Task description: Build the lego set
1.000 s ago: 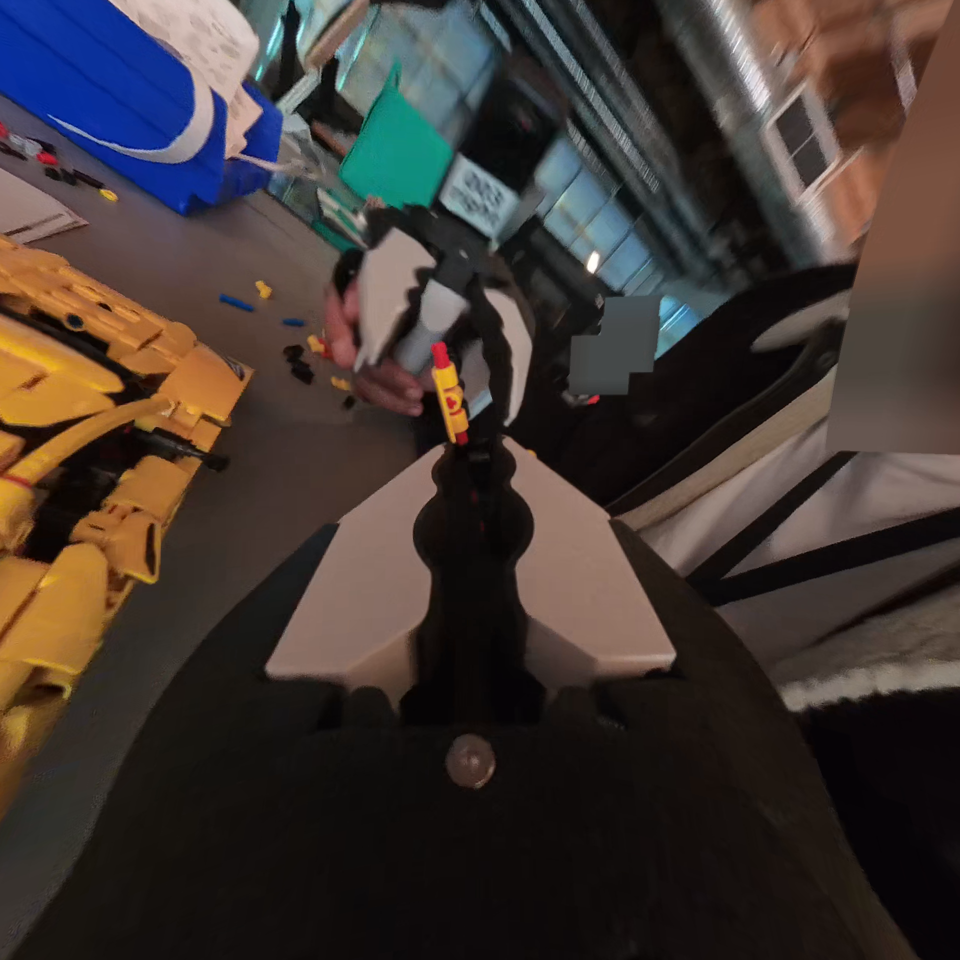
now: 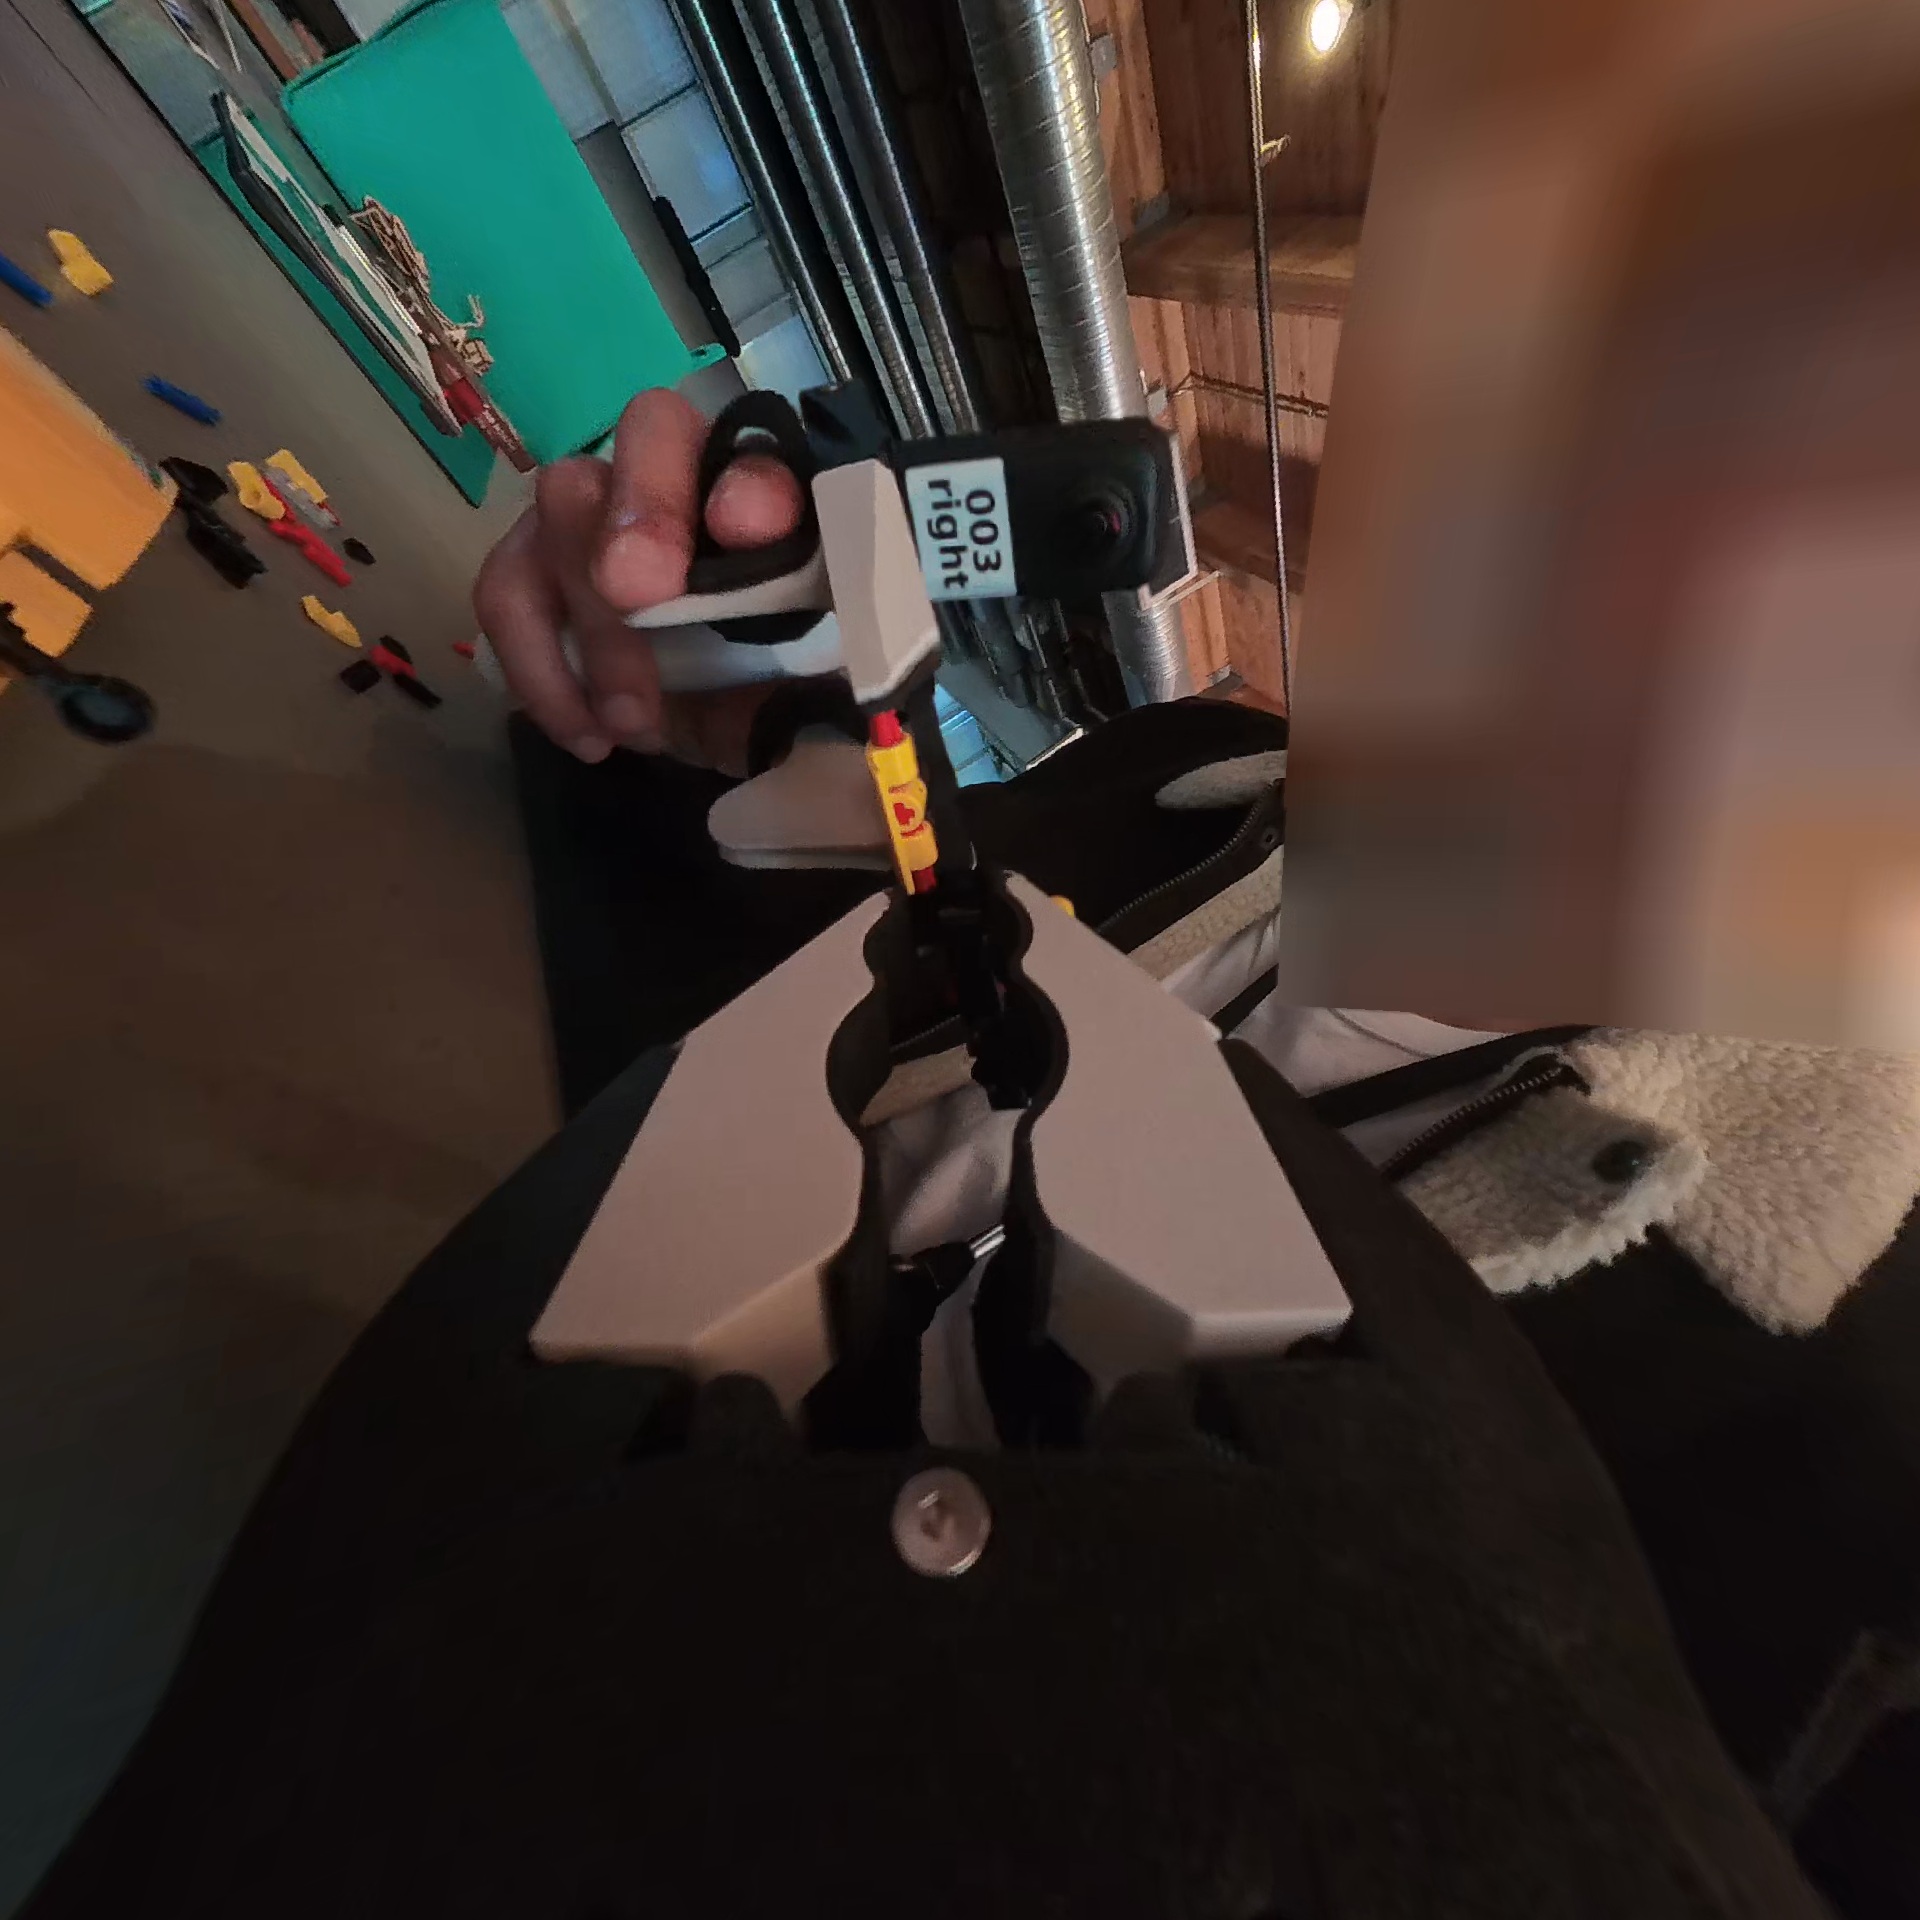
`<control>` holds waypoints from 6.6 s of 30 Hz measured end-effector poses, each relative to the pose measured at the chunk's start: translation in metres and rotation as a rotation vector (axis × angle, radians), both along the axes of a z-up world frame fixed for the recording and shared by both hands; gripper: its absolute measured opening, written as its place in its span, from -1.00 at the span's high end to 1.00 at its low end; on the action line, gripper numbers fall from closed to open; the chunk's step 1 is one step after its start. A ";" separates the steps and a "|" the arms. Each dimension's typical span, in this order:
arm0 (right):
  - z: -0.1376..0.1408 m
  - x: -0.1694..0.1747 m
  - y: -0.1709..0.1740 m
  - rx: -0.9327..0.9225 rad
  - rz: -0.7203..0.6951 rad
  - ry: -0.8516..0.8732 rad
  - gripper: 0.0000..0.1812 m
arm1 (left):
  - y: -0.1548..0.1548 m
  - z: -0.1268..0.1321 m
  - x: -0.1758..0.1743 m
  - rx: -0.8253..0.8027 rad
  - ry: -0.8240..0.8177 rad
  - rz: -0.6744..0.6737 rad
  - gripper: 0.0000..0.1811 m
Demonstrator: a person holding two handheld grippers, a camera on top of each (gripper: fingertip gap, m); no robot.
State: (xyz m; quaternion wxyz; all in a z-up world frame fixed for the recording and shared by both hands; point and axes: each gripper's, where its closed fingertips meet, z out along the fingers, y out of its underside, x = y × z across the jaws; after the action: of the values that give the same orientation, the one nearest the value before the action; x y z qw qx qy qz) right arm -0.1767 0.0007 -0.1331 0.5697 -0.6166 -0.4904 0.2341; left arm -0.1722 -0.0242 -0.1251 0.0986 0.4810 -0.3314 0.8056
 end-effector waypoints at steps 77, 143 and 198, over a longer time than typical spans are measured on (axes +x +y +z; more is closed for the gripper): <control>0.040 0.056 0.038 -0.391 -0.135 0.700 0.94 | 0.038 0.001 0.020 0.642 0.072 0.488 0.66; 0.041 0.075 0.053 -0.171 -0.454 0.535 0.52 | 0.065 0.015 0.002 0.887 0.047 0.738 0.84; -0.094 0.002 -0.030 -0.385 -0.075 -0.436 0.83 | 0.005 -0.107 -0.005 1.282 0.347 0.157 0.90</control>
State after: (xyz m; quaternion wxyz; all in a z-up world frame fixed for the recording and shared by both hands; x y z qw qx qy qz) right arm -0.1751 -0.0292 -0.2274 0.3317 -0.7668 -0.5246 0.1638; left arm -0.1768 -0.0190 -0.2316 -0.2140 0.5898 -0.6879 0.3650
